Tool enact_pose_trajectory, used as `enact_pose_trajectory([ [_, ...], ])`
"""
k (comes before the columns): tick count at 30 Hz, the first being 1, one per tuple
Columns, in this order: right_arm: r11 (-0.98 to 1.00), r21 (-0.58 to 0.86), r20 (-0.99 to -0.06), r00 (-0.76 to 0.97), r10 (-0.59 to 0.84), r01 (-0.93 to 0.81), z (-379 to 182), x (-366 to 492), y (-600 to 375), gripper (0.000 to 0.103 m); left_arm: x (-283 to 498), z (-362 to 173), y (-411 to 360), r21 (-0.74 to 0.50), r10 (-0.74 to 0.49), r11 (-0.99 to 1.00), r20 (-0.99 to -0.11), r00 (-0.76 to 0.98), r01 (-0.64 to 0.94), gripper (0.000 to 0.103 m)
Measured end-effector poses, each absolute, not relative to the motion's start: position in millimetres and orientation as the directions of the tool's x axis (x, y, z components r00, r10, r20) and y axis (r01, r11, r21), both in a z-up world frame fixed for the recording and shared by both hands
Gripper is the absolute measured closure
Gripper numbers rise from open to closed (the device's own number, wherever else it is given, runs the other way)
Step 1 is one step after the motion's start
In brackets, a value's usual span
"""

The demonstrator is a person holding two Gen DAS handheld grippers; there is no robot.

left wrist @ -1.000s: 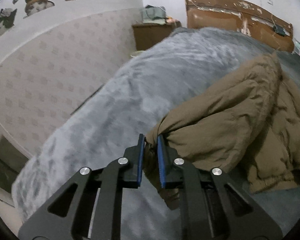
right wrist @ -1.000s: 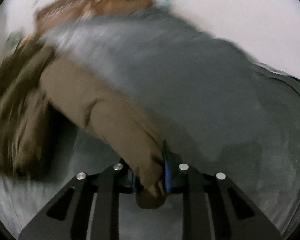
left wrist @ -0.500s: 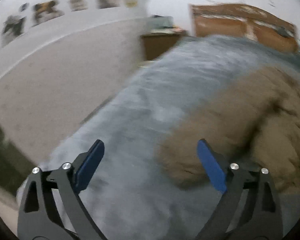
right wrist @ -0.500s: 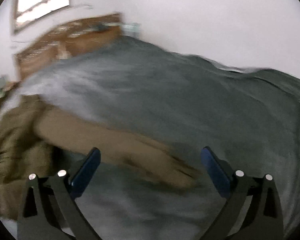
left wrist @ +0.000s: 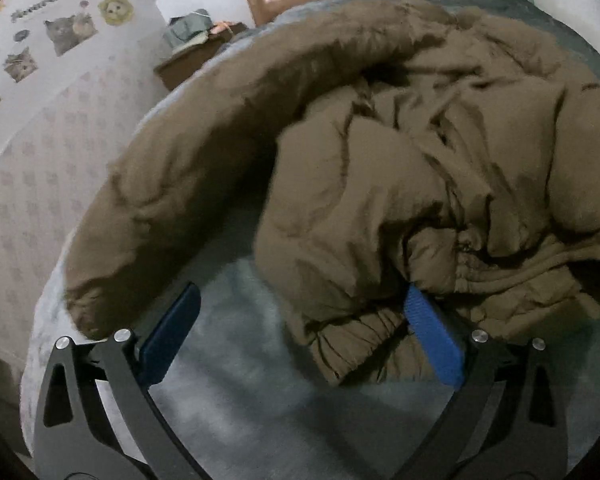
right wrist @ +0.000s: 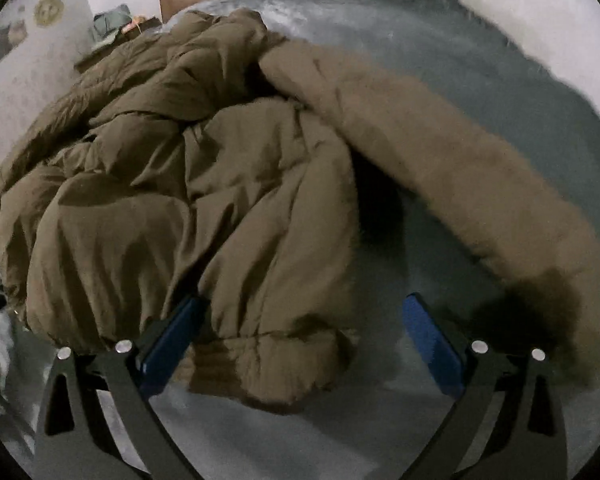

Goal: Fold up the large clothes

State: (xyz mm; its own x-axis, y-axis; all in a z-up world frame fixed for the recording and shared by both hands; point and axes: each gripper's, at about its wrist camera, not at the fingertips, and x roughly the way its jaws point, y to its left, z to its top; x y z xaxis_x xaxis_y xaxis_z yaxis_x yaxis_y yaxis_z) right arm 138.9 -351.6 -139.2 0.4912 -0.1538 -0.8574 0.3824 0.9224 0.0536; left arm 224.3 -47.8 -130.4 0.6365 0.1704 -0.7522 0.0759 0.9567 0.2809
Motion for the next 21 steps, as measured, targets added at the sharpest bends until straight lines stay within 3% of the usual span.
enact_pose_trajectory([
  [1,0.926,0.074,-0.861,0.493,-0.128,0.371,-142,141,-353,0.034,223,-135,-50,0.268,0.154,0.96,-0.756,0.637,0.086,0.009],
  [2,0.932,0.108,-0.869,0.487,-0.081,0.347,-146,144,-354,0.06,224,-138,-47,0.237,0.121,0.966,-0.765,0.632,0.102,0.018],
  [3,0.935,0.11,-0.875,0.48,-0.07,0.337,-149,148,-353,0.069,229,-138,-41,0.149,0.042,0.981,-0.791,0.611,0.125,0.046],
  [4,0.942,0.098,-0.868,0.49,-0.076,0.32,-145,149,-350,0.076,231,-138,-39,0.115,0.018,0.986,-0.798,0.602,0.123,0.065],
  [5,0.949,0.075,-0.862,0.498,-0.093,0.307,-144,146,-340,0.082,231,-136,-35,0.083,-0.002,0.99,-0.798,0.602,0.114,0.07],
  [7,0.95,0.06,-0.847,0.519,-0.114,0.308,-134,144,-334,0.084,227,-127,-30,0.055,-0.024,0.993,-0.783,0.621,0.108,0.083],
  [10,0.931,0.109,-0.811,0.573,-0.12,0.348,-109,129,-347,0.086,217,-102,-14,-0.013,-0.059,0.997,-0.752,0.656,0.075,0.09],
  [14,0.925,0.144,-0.754,0.644,-0.128,0.352,-70,104,-353,0.086,194,-66,4,-0.079,-0.096,0.995,-0.708,0.7,0.057,0.091],
  [21,0.954,0.065,-0.703,0.692,-0.163,0.291,-23,46,-340,0.086,140,-51,0,-0.114,-0.152,0.988,-0.742,0.653,0.101,0.091],
])
